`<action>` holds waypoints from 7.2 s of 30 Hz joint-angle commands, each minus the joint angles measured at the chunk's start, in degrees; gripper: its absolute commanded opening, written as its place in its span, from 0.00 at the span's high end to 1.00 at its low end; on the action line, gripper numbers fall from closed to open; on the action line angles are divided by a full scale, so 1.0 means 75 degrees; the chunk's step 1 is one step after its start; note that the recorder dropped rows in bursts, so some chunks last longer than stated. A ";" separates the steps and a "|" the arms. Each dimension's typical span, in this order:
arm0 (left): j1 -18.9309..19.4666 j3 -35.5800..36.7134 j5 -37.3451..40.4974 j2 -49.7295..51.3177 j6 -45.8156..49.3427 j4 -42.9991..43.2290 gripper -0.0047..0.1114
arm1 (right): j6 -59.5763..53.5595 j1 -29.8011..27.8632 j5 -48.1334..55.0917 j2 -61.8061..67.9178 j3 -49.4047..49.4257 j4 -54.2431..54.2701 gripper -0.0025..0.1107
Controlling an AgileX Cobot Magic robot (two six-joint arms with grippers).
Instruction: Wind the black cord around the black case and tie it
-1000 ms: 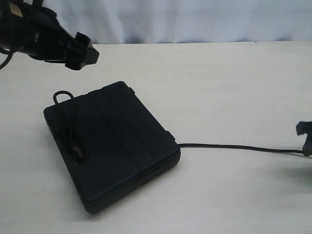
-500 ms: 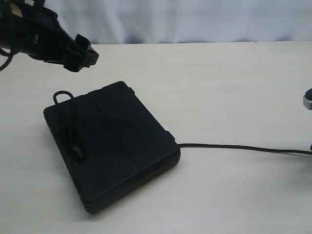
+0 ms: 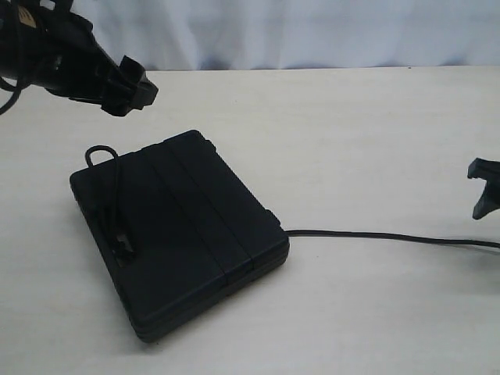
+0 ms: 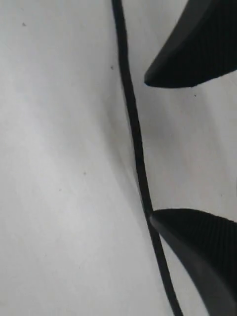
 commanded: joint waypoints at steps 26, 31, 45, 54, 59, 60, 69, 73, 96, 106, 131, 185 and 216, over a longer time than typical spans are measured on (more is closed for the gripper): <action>-0.0009 0.0006 -0.0166 -0.0002 0.0044 -0.0971 0.31 | 0.3889 -0.0080 -0.1039 0.1044 0.0257 -0.0193 0.52; -0.0009 0.0006 -0.0186 -0.0002 0.0044 -0.0934 0.31 | 0.4142 -0.0080 -0.1228 0.1215 0.0257 -0.0580 0.52; -0.0009 0.0006 -0.0211 -0.0002 0.0044 -0.0936 0.31 | 0.4142 -0.0080 -0.1457 0.1300 0.0257 -0.0977 0.85; -0.0009 0.0006 -0.0211 -0.0002 0.0044 -0.0936 0.31 | 0.4306 -0.0080 -0.1543 0.1300 0.0257 -0.1012 0.89; -0.0009 0.0006 -0.0217 -0.0002 0.0044 -0.0936 0.31 | 0.4292 -0.0080 -0.1662 0.1431 0.0257 -0.1044 0.79; -0.0009 0.0006 -0.0217 -0.0002 0.0044 -0.0936 0.31 | 0.4292 -0.0080 -0.1662 0.1447 0.0257 -0.1044 0.75; -0.0009 0.0006 -0.0247 -0.0002 0.0107 -0.0936 0.31 | 0.4128 -0.0080 -0.1736 0.1501 0.0240 -0.1044 0.69; -0.0009 0.0006 -0.0247 -0.0002 0.0191 -0.0936 0.31 | 0.3308 -0.0080 -0.1858 0.1501 0.0226 -0.1044 0.94; 0.0005 -0.0103 0.1767 -0.0807 -0.1088 0.0616 0.31 | -0.1136 0.1926 -0.2742 -0.0247 -0.0538 -0.2003 0.94; 0.0005 0.0509 0.1382 -0.0184 -0.2802 0.1852 0.31 | -0.1853 0.3550 -0.3251 -0.0247 -0.0538 -0.2037 0.94; 0.0005 0.0531 0.0651 0.1873 -0.4509 0.1562 0.31 | -0.1947 0.4051 -0.3167 -0.0247 -0.0538 -0.1975 0.94; 0.0005 0.0531 -0.1100 0.1599 0.0585 0.0313 0.96 | -1.0190 0.4051 -0.1619 -0.0247 -0.0538 0.3628 0.94; 0.1561 0.0268 0.2164 0.1618 1.0777 -0.7598 0.96 | -1.1742 0.4037 -0.1138 0.1063 -0.0538 0.3227 0.94</action>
